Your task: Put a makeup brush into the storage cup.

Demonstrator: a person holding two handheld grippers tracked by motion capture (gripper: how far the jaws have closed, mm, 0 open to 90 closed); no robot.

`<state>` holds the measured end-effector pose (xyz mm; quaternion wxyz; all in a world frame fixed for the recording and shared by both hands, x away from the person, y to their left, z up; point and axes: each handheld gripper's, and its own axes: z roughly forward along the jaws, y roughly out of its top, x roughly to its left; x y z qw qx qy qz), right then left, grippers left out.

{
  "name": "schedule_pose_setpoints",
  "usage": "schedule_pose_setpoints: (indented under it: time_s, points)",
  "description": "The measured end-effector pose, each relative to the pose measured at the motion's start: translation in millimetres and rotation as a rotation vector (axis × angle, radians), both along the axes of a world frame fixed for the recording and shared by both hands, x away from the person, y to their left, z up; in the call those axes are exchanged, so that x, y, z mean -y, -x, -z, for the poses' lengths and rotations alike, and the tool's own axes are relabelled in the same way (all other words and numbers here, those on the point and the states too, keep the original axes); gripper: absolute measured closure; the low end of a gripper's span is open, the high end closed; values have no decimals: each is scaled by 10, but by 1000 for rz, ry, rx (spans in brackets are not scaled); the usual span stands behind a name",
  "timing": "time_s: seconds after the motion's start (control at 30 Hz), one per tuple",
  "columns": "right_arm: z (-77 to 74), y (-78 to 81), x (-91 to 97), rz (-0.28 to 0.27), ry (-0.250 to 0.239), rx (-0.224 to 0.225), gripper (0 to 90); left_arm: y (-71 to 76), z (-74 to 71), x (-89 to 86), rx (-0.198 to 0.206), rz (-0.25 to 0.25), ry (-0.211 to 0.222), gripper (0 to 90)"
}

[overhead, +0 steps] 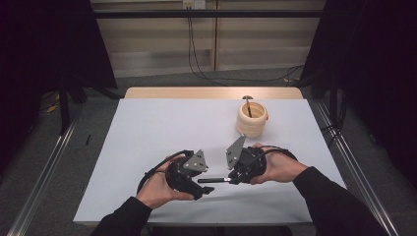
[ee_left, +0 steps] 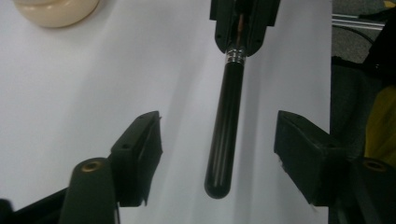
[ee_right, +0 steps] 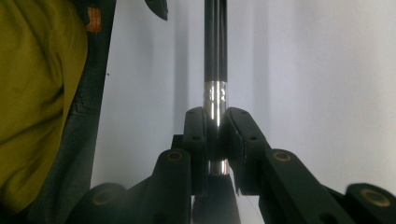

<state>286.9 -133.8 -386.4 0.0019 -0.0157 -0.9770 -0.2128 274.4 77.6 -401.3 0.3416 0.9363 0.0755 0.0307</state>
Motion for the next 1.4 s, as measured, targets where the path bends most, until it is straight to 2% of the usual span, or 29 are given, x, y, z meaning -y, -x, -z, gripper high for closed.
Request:
schedule_pose_setpoints:
  time_s: [0.03,0.1,0.13,0.23,0.3,0.5,0.63,0.67,0.7,0.73,0.77,0.8,0.83,0.87,0.9,0.93,0.97,1.03,1.07,1.1,1.17,1.2,1.23,1.27,1.3,1.33,1.4]
  points:
    - [0,4,-3,0,2,1,777,3,12,9,3,-4,1,382]
    - [5,4,-9,-3,-3,3,778,5,12,18,-23,7,-15,419]
    - [5,8,-11,1,-4,2,778,11,9,26,-13,5,-19,470]
    - [9,13,-14,2,-2,-3,778,7,17,45,-43,40,-9,504]
    - [11,8,-15,-1,-10,3,777,21,31,66,-46,51,-9,515]
    - [33,15,-33,-11,-11,0,778,-17,32,95,-49,58,-10,635]
    - [46,14,-53,-24,-22,7,777,-20,43,120,-63,71,-23,679]
    - [44,24,-53,-16,-18,-1,778,-6,60,129,-42,51,-7,693]
    - [46,24,-56,-22,-17,7,777,-10,47,123,-42,55,-18,707]
    - [47,26,-58,-21,-14,9,777,-30,39,120,-60,73,-17,729]
    - [45,30,-59,-23,-14,2,778,-29,41,119,-55,66,-15,749]
    - [48,24,-62,-32,-25,10,778,-20,61,126,-42,47,-5,757]
    - [46,26,-60,-27,-24,8,778,-24,70,131,-48,54,-3,759]
    - [45,26,-57,-26,-23,6,777,-33,67,132,-47,66,-20,763]
    - [45,22,-55,-29,-27,9,777,-26,79,140,-45,56,-19,764]
    - [48,25,-54,-29,-26,5,778,-40,71,138,-56,75,-33,767]
    - [48,28,-53,-25,-22,10,778,-29,86,147,-37,57,-22,768]
    - [52,30,-50,-22,-20,6,778,-26,92,155,-43,67,-26,775]
    - [58,31,-52,-24,-22,9,777,-40,79,152,-64,94,-45,778]
    - [63,28,-54,-33,-24,8,777,-19,98,161,-50,79,-35,783]
    - [69,35,-55,-39,-18,10,776,-15,105,167,-54,86,-37,787]
    - [72,36,-53,-40,-19,9,775,-29,90,162,-78,108,-52,791]
    - [77,41,-53,-41,-21,10,773,-18,95,165,-59,91,-51,791]
    - [82,34,-51,-45,-29,17,772,-26,95,161,-77,104,-49,791]
    - [84,44,-43,-38,-30,6,772,-26,95,159,-77,102,-47,792]
    - [89,46,-39,-34,-35,7,770,-8,110,165,-61,76,-32,792]
    - [94,30,-28,-45,-47,10,768,-7,107,166,-56,71,-30,793]
